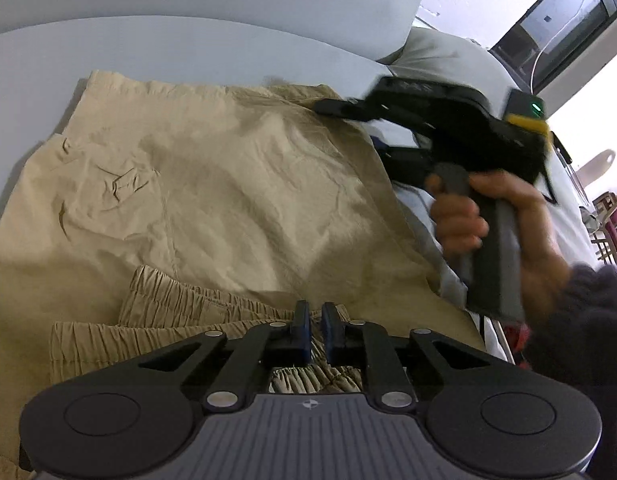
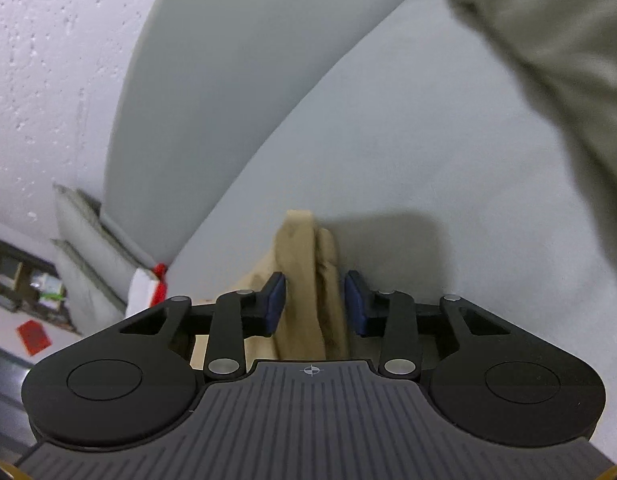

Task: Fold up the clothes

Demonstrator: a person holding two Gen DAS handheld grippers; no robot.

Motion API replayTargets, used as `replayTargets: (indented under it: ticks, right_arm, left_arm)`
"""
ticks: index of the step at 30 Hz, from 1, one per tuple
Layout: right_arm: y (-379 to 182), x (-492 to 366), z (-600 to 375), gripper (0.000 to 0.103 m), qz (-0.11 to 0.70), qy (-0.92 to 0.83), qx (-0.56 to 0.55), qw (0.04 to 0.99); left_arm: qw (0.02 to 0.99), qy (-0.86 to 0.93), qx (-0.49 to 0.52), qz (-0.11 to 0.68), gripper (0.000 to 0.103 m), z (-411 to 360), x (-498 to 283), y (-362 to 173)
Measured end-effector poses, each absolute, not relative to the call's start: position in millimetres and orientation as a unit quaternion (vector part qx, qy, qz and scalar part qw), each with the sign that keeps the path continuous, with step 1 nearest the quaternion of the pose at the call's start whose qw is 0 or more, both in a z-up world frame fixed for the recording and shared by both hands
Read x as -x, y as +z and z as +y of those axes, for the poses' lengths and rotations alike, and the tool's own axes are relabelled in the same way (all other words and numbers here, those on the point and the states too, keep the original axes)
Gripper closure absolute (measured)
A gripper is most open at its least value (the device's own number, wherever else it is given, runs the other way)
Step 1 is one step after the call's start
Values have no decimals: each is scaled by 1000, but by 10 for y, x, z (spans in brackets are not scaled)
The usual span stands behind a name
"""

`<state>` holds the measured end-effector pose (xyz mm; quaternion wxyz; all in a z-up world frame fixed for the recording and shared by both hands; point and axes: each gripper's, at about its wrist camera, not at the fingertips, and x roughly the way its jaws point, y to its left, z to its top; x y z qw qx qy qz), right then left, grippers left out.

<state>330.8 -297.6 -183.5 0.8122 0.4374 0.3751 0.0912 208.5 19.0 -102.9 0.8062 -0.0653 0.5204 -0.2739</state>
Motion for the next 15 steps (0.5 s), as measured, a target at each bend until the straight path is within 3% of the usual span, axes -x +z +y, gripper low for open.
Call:
replayTargets:
  ticks: [3,4,5,9,15]
  right_arm:
    - [-1900,-3456,-2921,63,375,105,-439,810]
    - [-1911,-3486,-2921,75,375,102,-441,809]
    - [-1918,-3497,-2918,96,380,93,-440,808]
    - [-1744,-3373,-2810,98,362,81,-400,838]
    - [-940,-2816,-2528,98,289,132,-314,895]
  left_arm:
    - [807,-275,67,519,89,183,-2105,-1038]
    - [806,-274,69,519,89,190,-2103,-1042]
    - [806,-274,70,520,89,198,-2101,-1045]
    - [810,-269,59,517,89,162,-2081,-1033]
    - [833,-240,49,496,92,179,-1889,-766]
